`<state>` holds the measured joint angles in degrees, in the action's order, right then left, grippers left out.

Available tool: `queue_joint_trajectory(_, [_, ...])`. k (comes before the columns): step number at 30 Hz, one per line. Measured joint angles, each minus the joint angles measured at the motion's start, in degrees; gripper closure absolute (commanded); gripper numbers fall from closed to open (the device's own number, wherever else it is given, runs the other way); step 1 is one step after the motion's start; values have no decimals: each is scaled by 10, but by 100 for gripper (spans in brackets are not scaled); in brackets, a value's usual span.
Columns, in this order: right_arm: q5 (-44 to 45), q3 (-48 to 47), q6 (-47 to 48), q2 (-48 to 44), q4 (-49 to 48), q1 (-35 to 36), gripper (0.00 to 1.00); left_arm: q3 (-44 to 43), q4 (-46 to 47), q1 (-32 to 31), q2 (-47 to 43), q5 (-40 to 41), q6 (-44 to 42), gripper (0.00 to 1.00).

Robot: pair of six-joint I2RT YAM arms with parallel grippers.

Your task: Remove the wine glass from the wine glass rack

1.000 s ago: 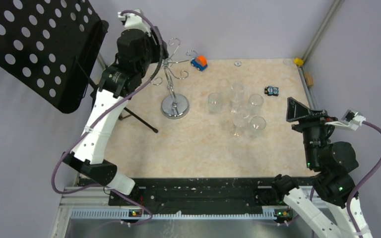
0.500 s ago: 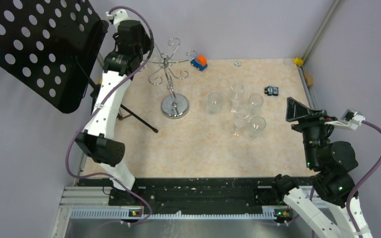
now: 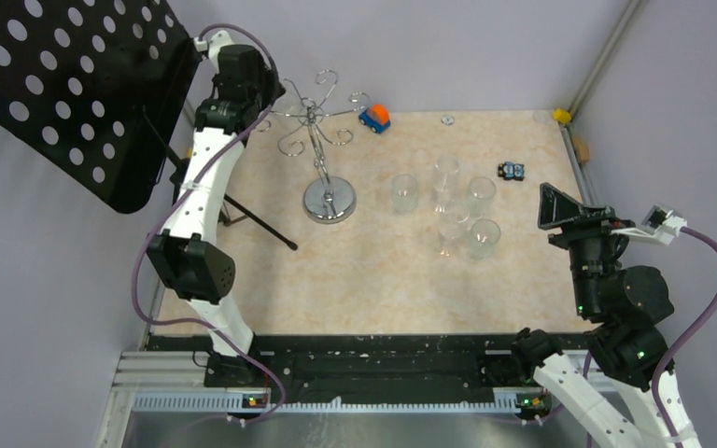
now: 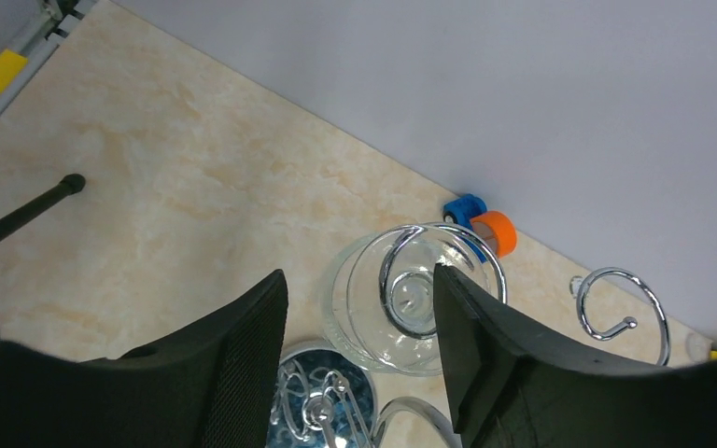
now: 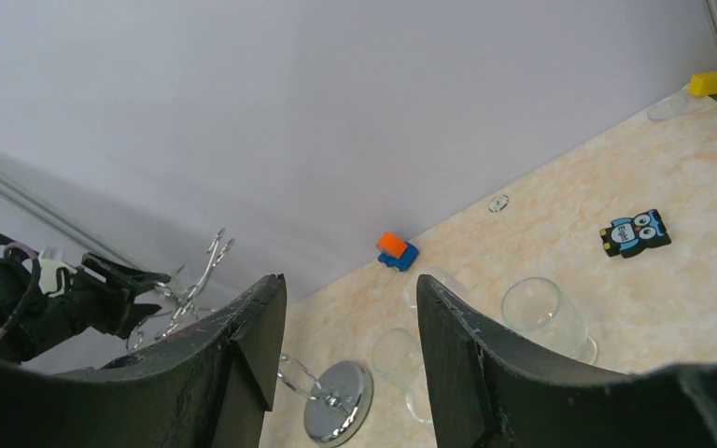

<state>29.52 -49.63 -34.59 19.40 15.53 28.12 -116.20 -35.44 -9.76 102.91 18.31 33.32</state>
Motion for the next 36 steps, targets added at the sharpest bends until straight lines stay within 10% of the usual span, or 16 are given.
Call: queue_joint_trajectory(36, [0,0,0,0,1,0,45,70,82,13,-43,-75,94,98])
